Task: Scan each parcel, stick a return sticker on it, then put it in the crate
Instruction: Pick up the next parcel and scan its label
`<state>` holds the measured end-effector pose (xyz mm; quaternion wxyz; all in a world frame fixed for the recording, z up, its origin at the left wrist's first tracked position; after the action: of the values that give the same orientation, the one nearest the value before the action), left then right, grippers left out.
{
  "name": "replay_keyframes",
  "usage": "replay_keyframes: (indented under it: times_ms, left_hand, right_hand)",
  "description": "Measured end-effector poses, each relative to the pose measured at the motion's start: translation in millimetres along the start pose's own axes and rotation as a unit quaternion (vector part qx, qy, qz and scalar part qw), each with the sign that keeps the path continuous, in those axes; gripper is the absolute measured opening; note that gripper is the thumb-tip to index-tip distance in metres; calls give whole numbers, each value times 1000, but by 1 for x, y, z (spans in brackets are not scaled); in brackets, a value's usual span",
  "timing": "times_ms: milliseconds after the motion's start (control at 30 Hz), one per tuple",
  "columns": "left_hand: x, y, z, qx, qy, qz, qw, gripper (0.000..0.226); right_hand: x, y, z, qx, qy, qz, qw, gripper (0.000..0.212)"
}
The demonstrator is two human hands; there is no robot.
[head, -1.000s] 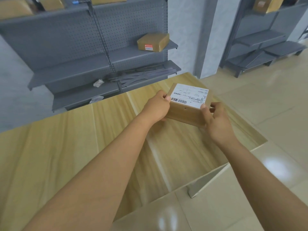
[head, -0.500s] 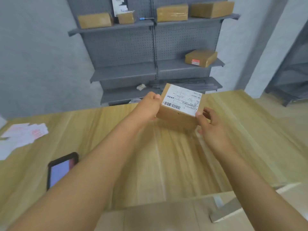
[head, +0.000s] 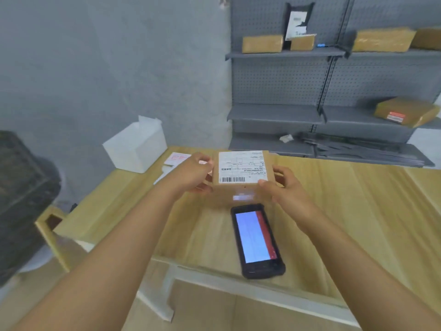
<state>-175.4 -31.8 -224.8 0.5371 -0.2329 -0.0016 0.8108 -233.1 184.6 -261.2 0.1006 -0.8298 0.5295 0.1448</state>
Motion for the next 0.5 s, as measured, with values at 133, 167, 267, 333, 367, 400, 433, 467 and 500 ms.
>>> replay_keyframes:
  times_ms: [133,167,267,333,367,400,433,467,500]
  left_hand:
    - [-53,-11,-42,-38,-10,-24,999,33]
    - [-62,-12,-51,-44,-13,-34,998,35]
    - [-80,-14,-70,-72,-28,-75,994,43]
    - [-85,-14,-77,-84,-21,-99,991,46]
    - [-87,-14,-80,-86,-14,-106,991,46]
    - [-88,-14,-83,-86,-8,-108,990,46]
    - [-89,-14,-85,-87,-9,-107,990,46]
    - [-90,-15,-87,-90,-13,-104,990,47]
    - [-90,-17,-89,-91,-15,-102,990,48]
  right_hand:
    - [63,3,-10,20,24,-51,998,36]
    - [73,3,-12,21,23,-64,997,34]
    - [90,4,-14,23,-7,-60,998,35]
    - [96,5,-13,36,-43,-61,997,40]
    - [100,4,-12,45,-55,-72,995,42]
    - [104,4,-10,53,-63,-84,993,44]
    - [107,4,-8,55,-74,-89,992,46]
    - [108,4,-7,51,-92,-79,991,50]
    - [107,4,-7,41,-119,-50,991,53]
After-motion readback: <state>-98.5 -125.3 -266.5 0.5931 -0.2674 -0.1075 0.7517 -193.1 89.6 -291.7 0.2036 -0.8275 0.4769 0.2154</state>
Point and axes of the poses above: each hand's wrist, its own y-axis towards the middle knuckle, its own x-axis out of the palm, z = x × y, the point moved 4 cm from there along y, towards the middle knuckle, and after that the axes turned 7 degrees about -y, right-handed, at the moved point
